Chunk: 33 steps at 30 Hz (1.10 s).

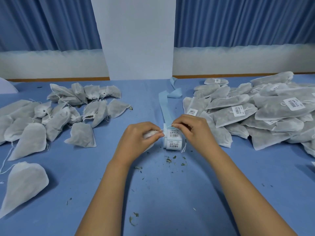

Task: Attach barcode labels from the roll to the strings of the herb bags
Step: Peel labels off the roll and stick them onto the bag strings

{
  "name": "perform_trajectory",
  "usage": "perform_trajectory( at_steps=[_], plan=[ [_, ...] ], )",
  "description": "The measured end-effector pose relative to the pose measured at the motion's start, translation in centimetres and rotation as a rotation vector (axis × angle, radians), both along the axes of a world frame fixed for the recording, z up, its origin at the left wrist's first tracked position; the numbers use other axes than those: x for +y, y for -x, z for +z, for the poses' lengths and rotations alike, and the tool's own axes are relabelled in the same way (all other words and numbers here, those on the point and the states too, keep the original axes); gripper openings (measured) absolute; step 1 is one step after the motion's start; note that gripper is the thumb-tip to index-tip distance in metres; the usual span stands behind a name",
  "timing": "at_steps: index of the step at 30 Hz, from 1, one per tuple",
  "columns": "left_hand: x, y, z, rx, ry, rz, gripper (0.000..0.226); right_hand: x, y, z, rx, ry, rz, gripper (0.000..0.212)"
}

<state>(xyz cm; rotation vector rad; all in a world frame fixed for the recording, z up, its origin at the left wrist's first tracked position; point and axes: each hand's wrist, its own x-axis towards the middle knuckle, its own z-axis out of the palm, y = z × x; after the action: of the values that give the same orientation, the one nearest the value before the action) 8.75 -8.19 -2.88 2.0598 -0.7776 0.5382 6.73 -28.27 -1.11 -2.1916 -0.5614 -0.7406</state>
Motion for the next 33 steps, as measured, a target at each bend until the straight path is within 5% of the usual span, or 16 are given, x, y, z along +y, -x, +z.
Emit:
perform_trajectory(
  at_steps=[9,16,24,26,30,33],
  plan=[
    [0.4,0.8,0.5,0.043,0.084,-0.001,0.010,-0.5,1.3,-0.5,-0.081,0.082,0.081,0.009],
    [-0.7,1.8,1.0,0.233,0.097,-0.060,0.028,-0.6,1.1,-0.5,-0.153,-0.055,-0.045,0.008],
    [-0.4,2.6,1.8,0.388,0.505,-0.284,0.021,-0.6,1.1,-0.3,0.233,-0.688,-0.100,0.020],
    [-0.9,2.9,2.0,0.382,0.586,-0.312,0.023,0.2,1.3,-0.6,0.247,-0.593,-0.115,0.018],
    [-1.3,3.0,1.9,0.339,0.587,-0.287,0.020,1.6,2.0,-1.9,0.145,-0.069,-0.086,0.009],
    [-1.1,2.9,1.7,0.358,0.579,-0.236,0.015,1.4,1.8,-1.9,0.144,-0.127,-0.119,0.007]
  ],
)
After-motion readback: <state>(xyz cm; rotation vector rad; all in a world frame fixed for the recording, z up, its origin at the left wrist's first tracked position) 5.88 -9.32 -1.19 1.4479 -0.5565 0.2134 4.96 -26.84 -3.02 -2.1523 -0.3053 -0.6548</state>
